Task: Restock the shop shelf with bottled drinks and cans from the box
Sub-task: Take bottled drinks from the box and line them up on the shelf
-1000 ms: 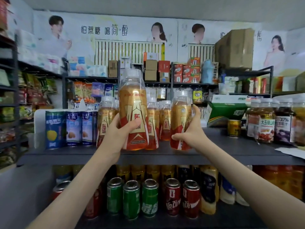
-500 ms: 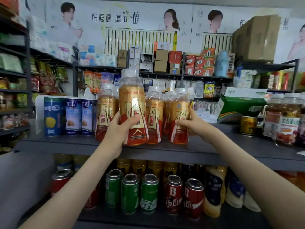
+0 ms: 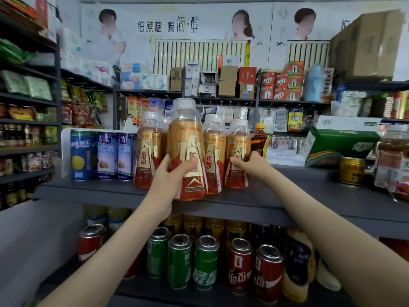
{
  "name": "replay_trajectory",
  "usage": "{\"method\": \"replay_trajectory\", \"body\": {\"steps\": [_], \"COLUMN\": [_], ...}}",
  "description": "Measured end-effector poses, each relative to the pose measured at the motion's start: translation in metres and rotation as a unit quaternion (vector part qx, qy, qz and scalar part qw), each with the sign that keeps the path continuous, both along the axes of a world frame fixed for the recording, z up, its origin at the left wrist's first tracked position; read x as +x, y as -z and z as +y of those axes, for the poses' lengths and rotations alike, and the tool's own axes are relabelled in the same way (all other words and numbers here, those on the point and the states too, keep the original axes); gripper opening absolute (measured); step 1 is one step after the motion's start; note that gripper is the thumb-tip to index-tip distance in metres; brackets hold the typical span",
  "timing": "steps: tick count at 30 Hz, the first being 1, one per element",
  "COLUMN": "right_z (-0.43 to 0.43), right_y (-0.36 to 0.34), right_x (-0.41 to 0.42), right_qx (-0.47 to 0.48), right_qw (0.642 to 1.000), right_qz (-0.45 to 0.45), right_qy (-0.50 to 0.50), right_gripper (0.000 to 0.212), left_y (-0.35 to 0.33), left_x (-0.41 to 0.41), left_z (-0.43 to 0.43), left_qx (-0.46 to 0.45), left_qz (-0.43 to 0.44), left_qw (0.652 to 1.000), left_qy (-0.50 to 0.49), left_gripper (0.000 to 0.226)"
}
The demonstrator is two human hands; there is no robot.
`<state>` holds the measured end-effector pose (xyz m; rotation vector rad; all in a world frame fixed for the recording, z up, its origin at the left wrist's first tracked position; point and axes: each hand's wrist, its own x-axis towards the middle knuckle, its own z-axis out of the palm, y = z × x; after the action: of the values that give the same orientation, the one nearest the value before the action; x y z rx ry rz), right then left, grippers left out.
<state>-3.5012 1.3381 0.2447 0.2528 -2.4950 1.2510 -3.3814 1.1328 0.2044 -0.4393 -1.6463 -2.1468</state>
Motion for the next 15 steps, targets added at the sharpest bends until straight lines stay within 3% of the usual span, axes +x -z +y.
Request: {"method": "replay_trajectory", "body": {"steps": [2, 4, 5, 8, 11, 15], "right_z": [-0.001, -0.002, -0.001, -0.001, 0.012, 0.025], "right_y": [0.001, -0.003, -0.006, -0.003, 0.001, 0.006], "right_x": [0.006, 0.030, 0.046, 0.089, 0.097, 0.094], "right_qx": [-0.052, -0.113, -0.138, -0.134, -0.193, -0.247], "right_qw": [0.994, 0.976, 0.968, 0.948, 0.927, 0.922], "right_qz": [0.087, 0.187, 0.196, 0.052, -0.013, -0.007], "right_qy": [0.034, -0.008, -0.069, -0.284, -0.322, -0.298], "right_gripper": [0.100, 0.083, 0.070, 0.059, 0.051, 0.040], "left_y": [0.000, -0.002, -0.002, -0.006, -0.008, -0.016], "left_x": [0.000, 0.000, -0.001, -0.003, -0.006, -0.018], "left_z": [0.009, 0.020, 0.027, 0.046, 0.064, 0.069], "left_qx": [-0.007, -0.039, -0.062, -0.107, -0.184, -0.390], "left_qz": [-0.004, 0.008, 0.016, 0.046, 0.061, 0.122], "left_qw": [1.000, 0.999, 0.998, 0.993, 0.981, 0.895], "left_qy": [0.010, 0.016, 0.015, 0.011, -0.002, -0.178], "left_gripper": [0.061, 0.059, 0.061, 0.051, 0.035, 0.081]}}
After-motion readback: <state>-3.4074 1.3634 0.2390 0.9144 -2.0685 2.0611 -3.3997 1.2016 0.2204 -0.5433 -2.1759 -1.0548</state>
